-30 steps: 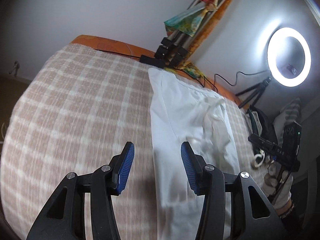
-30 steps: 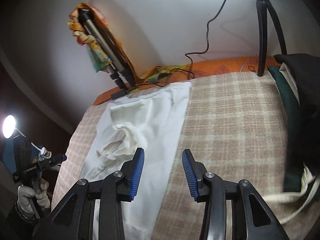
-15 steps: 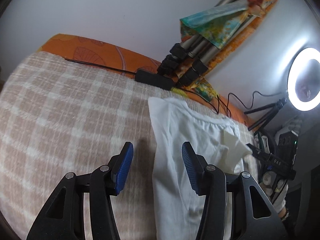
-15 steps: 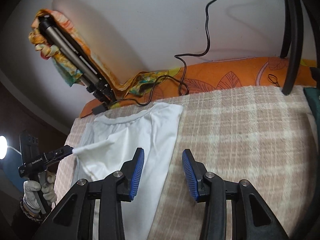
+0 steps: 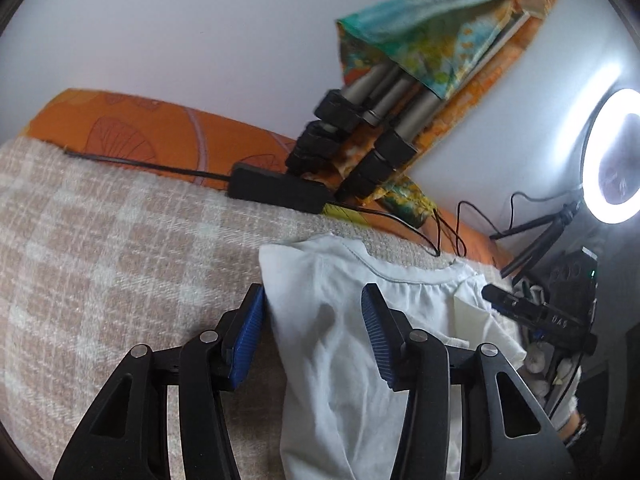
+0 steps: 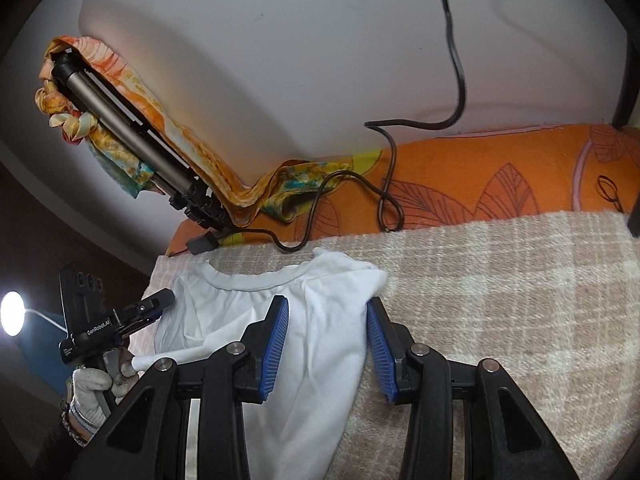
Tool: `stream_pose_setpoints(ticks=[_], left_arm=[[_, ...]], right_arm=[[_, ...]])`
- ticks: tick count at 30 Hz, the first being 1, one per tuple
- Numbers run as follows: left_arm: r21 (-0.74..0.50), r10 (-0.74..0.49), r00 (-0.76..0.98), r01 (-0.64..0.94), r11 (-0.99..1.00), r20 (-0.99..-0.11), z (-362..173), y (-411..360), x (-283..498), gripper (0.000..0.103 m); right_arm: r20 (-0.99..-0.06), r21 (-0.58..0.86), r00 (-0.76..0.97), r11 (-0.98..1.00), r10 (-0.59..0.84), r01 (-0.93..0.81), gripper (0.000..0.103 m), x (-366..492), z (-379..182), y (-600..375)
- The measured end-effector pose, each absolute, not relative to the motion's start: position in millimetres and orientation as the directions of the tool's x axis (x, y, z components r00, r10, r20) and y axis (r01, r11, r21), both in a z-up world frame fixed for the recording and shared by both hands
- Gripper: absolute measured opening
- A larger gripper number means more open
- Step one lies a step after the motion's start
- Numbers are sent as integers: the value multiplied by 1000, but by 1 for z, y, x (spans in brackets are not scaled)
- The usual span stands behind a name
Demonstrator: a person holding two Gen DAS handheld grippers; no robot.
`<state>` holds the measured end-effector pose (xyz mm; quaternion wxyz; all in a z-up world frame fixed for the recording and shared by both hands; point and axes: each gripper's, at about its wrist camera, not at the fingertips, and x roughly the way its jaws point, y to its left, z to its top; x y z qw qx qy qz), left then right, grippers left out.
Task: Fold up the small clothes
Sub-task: 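Move both grippers to the collar end and grasp the shirt there, then lift the collar end with both grippers and fold it over toward the hem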
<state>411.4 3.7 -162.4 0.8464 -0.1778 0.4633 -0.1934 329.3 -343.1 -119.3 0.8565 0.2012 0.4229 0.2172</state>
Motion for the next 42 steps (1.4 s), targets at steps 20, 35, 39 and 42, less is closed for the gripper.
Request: stream_pose_setpoints(ticks=[20, 35, 39, 42], left_arm=[[-443, -511, 573, 268, 856, -641, -96, 4, 361, 4], [-374, -499, 590, 330, 867, -634, -59, 2, 255, 3], [-340, -488, 596, 350, 873, -638, -58, 0, 220, 3], [-318, -475, 595, 356, 879, -648, -64, 1, 194, 3]], right_arm=[[-602, 433, 607, 851, 519, -298, 4, 282, -59, -325], [-569, 378, 654, 865, 499, -330, 1, 152, -15, -319], [-568, 362, 661, 871, 489, -333, 1, 117, -16, -314], [-574, 334, 665, 878, 478, -342, 1, 88, -17, -308]])
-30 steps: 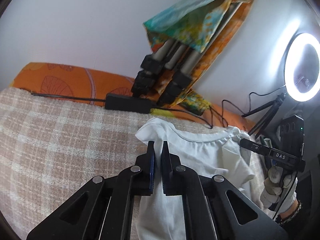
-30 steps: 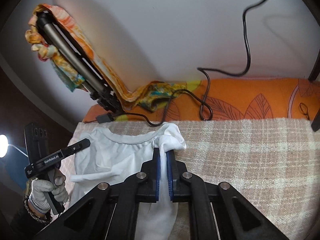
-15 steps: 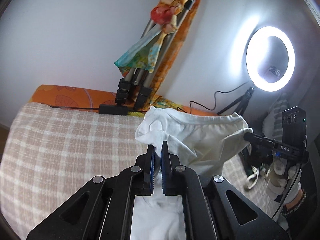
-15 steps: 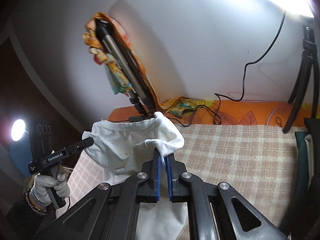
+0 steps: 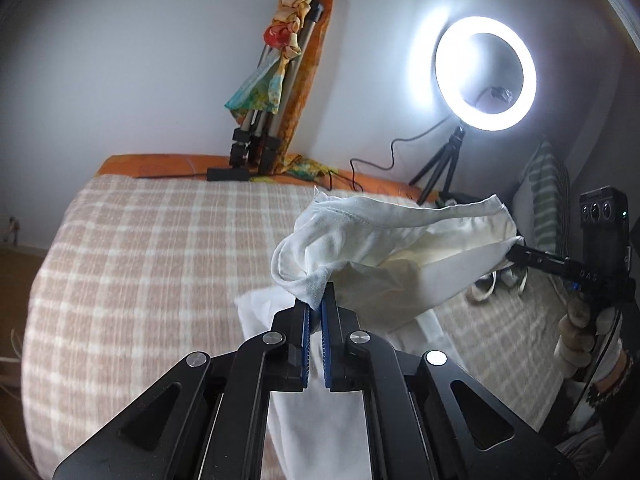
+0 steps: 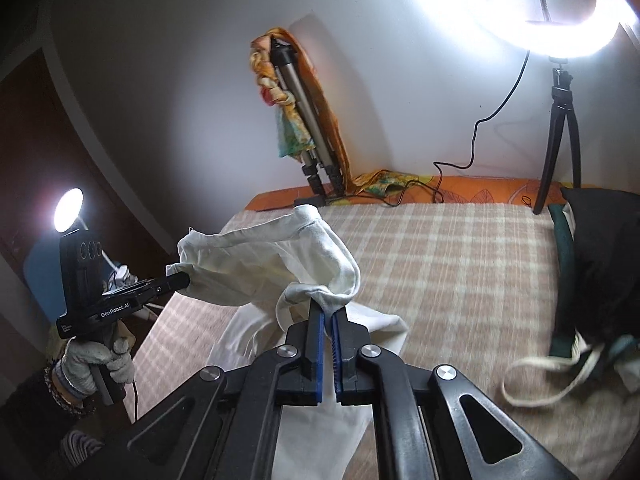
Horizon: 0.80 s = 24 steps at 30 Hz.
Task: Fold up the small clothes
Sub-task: 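Lift the collar end with both grippers and fold it over toward the hem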
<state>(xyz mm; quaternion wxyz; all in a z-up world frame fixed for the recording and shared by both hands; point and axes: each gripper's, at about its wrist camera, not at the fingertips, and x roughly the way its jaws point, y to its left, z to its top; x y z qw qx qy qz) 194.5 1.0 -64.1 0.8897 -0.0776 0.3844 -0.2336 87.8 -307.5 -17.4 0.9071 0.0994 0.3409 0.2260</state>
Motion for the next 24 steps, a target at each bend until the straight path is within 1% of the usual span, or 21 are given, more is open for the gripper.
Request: stream_pose_setpoints(ticks=[8, 15, 16, 18, 20, 21, 23, 24], left_arm=[[-250, -422, 565, 359, 900, -709, -103, 5, 135, 3], [-180, -384, 542, 391, 903, -747, -121, 6, 101, 4], [-171, -380, 537, 398, 901, -753, -122, 7, 96, 4], [-150, -368, 518, 413, 898, -772, -124, 9, 84, 6], [-129, -357, 511, 427, 895, -782, -123, 14, 69, 8], [-119, -351, 518, 427, 896, -781, -120, 18, 61, 8], [-151, -368, 522, 412, 899, -770, -115, 28, 56, 8], [-176, -379, 521, 396, 901, -765, -113, 33, 55, 8]], right_arm=[[-610, 240, 675, 908, 416, -343, 1, 12, -49, -295], [-650, 137, 673, 926, 352, -352, 1, -20, -85, -288], [-659, 122, 669, 927, 343, -355, 2, -24, -90, -288], [-676, 87, 665, 931, 316, -354, 6, -33, -97, -289], [-700, 66, 649, 931, 299, -359, 7, -42, -102, -293], [-702, 66, 647, 931, 299, -358, 10, -47, -102, -296], [-695, 93, 647, 931, 315, -354, 29, -55, -98, -305], [-684, 118, 652, 932, 327, -343, 34, -57, -95, -311]])
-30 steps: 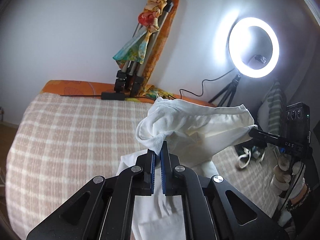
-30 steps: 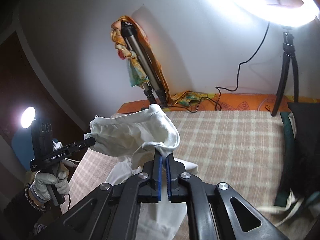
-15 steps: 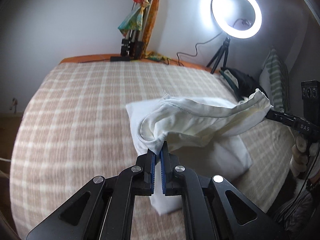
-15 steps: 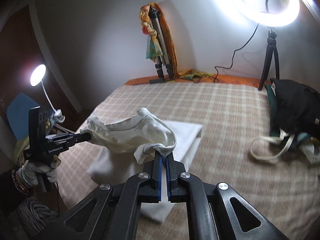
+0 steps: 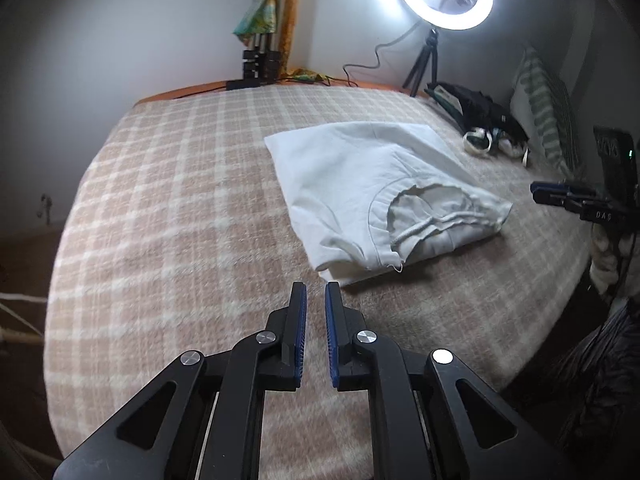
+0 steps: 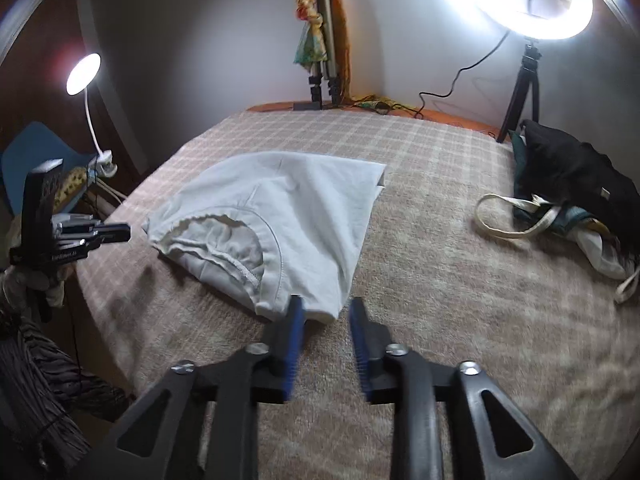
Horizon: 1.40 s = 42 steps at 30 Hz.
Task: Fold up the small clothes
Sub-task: 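Lift the collar end with both grippers and fold it over toward the hem, then open both grippers and release the folded shirt bundle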
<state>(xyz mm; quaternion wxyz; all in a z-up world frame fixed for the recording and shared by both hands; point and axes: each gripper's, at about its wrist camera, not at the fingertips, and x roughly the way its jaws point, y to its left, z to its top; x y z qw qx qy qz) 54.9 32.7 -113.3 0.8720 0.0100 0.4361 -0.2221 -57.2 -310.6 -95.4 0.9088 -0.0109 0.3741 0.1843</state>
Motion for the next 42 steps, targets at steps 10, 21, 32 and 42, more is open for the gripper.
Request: stream_pose_setpoints(ticks=[10, 21, 32, 42], left_arm=[[-618, -596, 445, 113, 778, -668, -133, 58, 92, 43], [-673, -645, 383, 77, 736, -662, -158, 35, 96, 4], [-622, -599, 382, 76, 779, -704, -157, 51, 86, 1], [-577, -559, 490, 131, 806, -669, -118, 46, 86, 6]], right_arm=[[-622, 555, 555, 811, 553, -186, 56, -23, -121, -343], [-597, 685, 460, 716, 657, -133, 24, -6, -154, -338], [-581, 689, 463, 707, 669, -157, 4, -21, -145, -333], [-662, 517, 526, 834, 534, -196, 34, -22, -127, -326]])
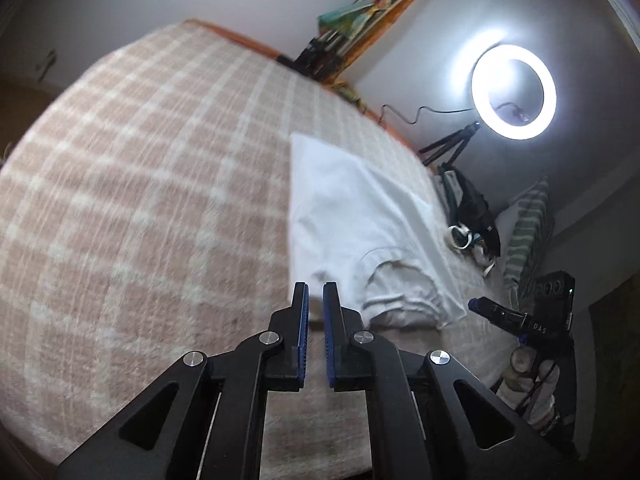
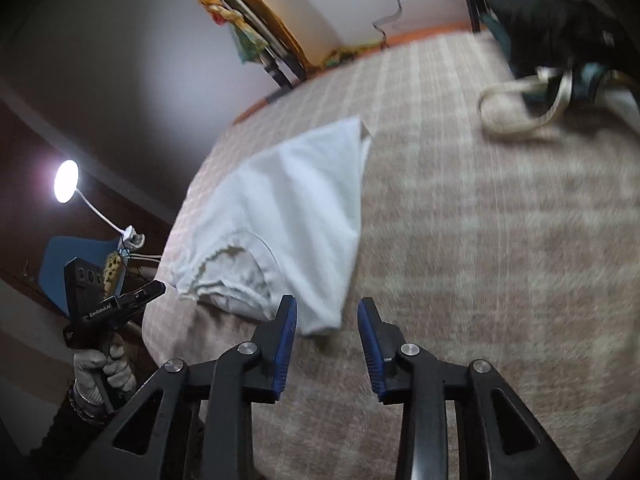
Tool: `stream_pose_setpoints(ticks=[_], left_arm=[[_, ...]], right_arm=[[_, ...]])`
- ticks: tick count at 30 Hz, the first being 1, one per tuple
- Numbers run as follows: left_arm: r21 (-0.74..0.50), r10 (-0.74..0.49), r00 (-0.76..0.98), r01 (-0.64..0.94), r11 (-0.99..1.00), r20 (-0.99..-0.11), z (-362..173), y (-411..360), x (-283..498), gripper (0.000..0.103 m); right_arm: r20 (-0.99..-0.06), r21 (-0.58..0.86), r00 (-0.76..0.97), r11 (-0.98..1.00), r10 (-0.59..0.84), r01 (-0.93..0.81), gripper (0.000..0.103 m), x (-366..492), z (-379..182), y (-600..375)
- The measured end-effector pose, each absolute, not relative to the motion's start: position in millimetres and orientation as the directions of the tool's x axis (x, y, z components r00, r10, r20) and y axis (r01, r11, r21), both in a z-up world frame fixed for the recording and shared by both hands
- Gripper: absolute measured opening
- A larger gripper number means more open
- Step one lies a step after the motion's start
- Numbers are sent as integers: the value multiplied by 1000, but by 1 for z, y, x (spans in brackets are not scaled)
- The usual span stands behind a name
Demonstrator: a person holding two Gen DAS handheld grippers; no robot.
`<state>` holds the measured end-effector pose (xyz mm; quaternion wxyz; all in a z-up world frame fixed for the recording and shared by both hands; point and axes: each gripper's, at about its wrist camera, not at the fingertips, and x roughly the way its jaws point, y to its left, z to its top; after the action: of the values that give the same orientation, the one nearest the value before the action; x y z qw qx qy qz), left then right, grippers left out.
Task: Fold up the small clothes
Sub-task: 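Open both grippers and release the folded shirt bundle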
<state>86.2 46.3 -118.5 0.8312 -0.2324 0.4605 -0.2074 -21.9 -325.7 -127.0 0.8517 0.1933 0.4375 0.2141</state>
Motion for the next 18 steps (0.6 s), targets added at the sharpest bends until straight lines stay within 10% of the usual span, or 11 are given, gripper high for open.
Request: stream_pose_setpoints(ticks=[18], left_arm=[[-418, -531, 330, 355, 836, -780, -148, -29, 107, 6]], right_arm=[[-818, 100, 437, 840, 375, -534, 34, 2, -139, -189]])
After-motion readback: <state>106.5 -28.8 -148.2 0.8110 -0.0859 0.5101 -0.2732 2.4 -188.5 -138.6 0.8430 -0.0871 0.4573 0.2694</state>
